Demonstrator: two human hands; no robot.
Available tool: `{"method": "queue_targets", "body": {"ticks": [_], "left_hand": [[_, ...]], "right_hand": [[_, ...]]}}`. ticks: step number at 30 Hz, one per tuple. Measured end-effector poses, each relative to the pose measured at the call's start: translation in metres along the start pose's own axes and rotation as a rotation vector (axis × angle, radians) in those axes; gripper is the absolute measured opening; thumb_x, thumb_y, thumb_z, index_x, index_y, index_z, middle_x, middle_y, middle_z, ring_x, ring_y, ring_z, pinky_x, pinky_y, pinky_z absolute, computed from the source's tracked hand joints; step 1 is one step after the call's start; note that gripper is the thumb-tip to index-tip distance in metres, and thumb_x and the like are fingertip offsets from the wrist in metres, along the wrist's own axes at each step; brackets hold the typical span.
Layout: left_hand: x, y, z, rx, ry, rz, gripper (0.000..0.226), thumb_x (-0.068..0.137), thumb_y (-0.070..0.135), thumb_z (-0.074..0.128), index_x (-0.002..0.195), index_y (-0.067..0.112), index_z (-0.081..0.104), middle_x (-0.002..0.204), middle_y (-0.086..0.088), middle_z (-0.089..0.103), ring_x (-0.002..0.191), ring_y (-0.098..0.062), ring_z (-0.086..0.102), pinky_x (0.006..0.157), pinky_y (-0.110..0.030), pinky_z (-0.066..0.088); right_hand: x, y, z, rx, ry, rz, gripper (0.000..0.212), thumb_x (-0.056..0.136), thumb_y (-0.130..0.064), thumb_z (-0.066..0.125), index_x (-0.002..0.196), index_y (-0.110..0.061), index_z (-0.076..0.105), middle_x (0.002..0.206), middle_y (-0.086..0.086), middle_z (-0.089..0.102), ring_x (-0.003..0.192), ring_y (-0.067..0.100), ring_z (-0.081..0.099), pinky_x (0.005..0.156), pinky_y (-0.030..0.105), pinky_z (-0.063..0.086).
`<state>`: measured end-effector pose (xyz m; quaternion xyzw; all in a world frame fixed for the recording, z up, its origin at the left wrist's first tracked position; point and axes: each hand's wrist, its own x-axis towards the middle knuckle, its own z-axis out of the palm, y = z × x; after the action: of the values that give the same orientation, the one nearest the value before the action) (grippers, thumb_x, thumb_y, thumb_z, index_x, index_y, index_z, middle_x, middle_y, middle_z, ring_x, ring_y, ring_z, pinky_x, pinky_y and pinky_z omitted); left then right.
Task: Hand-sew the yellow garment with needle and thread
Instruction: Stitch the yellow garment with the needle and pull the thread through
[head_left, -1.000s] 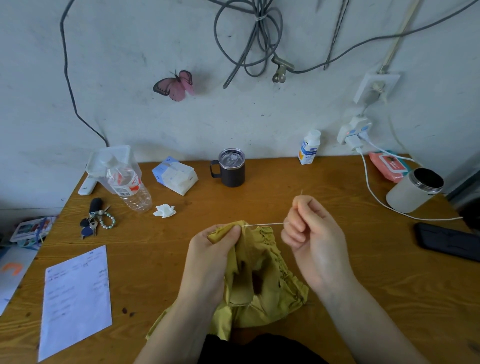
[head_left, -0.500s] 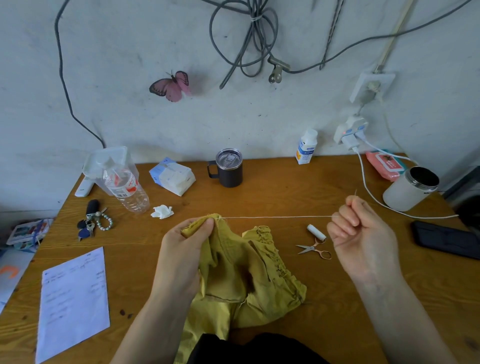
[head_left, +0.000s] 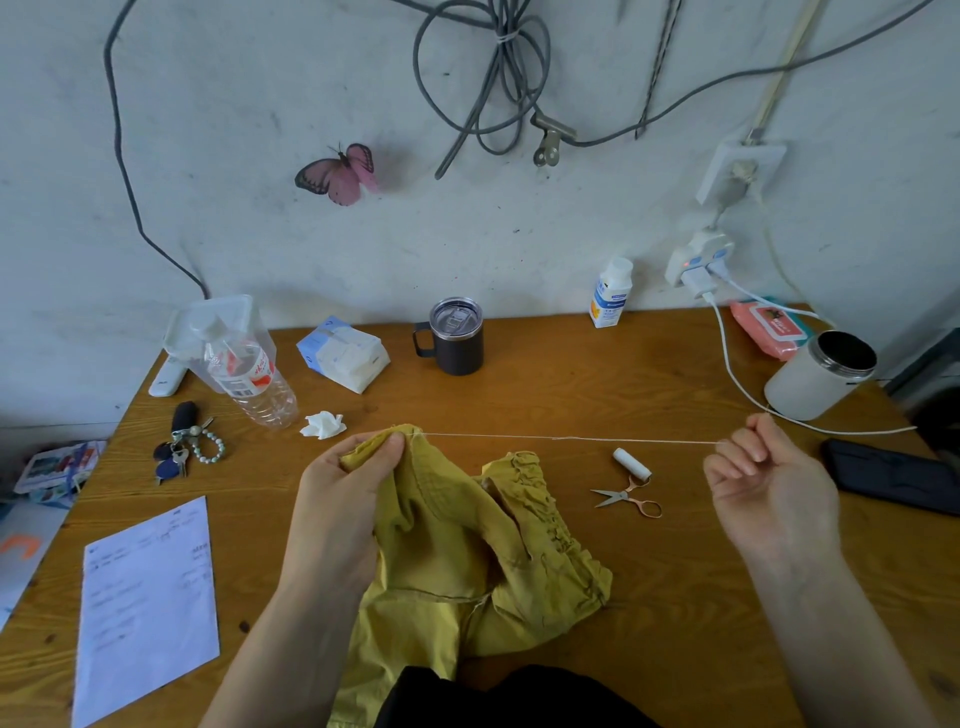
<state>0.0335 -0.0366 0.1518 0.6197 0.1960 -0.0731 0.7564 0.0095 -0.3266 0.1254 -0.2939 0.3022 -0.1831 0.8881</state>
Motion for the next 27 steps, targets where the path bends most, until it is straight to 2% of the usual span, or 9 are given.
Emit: {"method": "queue_targets", "body": {"ticks": [4, 8, 12, 17, 23, 27], "left_hand": [[0.002, 0.001, -0.001, -0.010, 0.015, 0.005, 0.024, 0.088, 0.014, 0.065, 0.067, 0.019, 0.076, 0.070, -0.004, 0.074, 0.065, -0.017, 0.070, 0.062, -0.029, 0.054], [0.004, 0.003, -0.003, -0.020, 0.035, 0.015, 0.030, 0.087, 0.014, 0.065, 0.062, 0.025, 0.077, 0.067, 0.000, 0.073, 0.063, -0.013, 0.070, 0.062, -0.027, 0.053], [0.005, 0.004, -0.006, -0.033, 0.043, 0.018, 0.031, 0.088, 0.012, 0.064, 0.061, 0.023, 0.077, 0.066, -0.001, 0.073, 0.063, -0.013, 0.070, 0.061, -0.026, 0.054], [0.006, 0.003, -0.006, -0.044, 0.043, 0.005, 0.030, 0.087, 0.013, 0.065, 0.062, 0.024, 0.077, 0.068, -0.001, 0.074, 0.067, -0.015, 0.070, 0.067, -0.030, 0.054], [0.005, 0.004, -0.004, -0.051, 0.026, 0.000, 0.029, 0.086, 0.013, 0.065, 0.062, 0.024, 0.077, 0.068, -0.001, 0.074, 0.063, -0.013, 0.071, 0.055, -0.023, 0.056], [0.003, 0.003, -0.002, -0.006, 0.009, -0.005, 0.027, 0.087, 0.015, 0.064, 0.065, 0.023, 0.078, 0.070, -0.003, 0.074, 0.065, -0.015, 0.071, 0.059, -0.025, 0.055]], "right_hand": [[0.002, 0.001, -0.005, 0.003, 0.056, 0.005, 0.022, 0.097, -0.020, 0.043, 0.077, -0.017, 0.053, 0.052, -0.009, 0.039, 0.043, 0.003, 0.034, 0.040, 0.014, 0.032], [0.004, -0.001, -0.008, 0.023, 0.079, -0.003, 0.021, 0.097, -0.020, 0.042, 0.078, -0.017, 0.053, 0.054, -0.009, 0.038, 0.044, 0.003, 0.033, 0.042, 0.014, 0.031], [0.008, -0.006, -0.010, 0.041, 0.106, -0.015, 0.020, 0.097, -0.021, 0.042, 0.080, -0.018, 0.053, 0.055, -0.010, 0.039, 0.045, 0.003, 0.034, 0.044, 0.013, 0.031], [0.010, -0.005, -0.011, 0.045, 0.137, -0.017, 0.018, 0.096, -0.021, 0.043, 0.082, -0.018, 0.053, 0.054, -0.010, 0.040, 0.044, 0.003, 0.034, 0.044, 0.013, 0.031], [0.010, -0.002, -0.011, 0.037, 0.151, -0.026, 0.017, 0.096, -0.020, 0.045, 0.082, -0.017, 0.053, 0.054, -0.010, 0.039, 0.044, 0.003, 0.034, 0.043, 0.013, 0.031], [0.008, -0.001, -0.009, 0.029, 0.136, -0.025, 0.018, 0.096, -0.020, 0.045, 0.080, -0.017, 0.053, 0.054, -0.009, 0.039, 0.045, 0.003, 0.034, 0.043, 0.014, 0.032]]}}
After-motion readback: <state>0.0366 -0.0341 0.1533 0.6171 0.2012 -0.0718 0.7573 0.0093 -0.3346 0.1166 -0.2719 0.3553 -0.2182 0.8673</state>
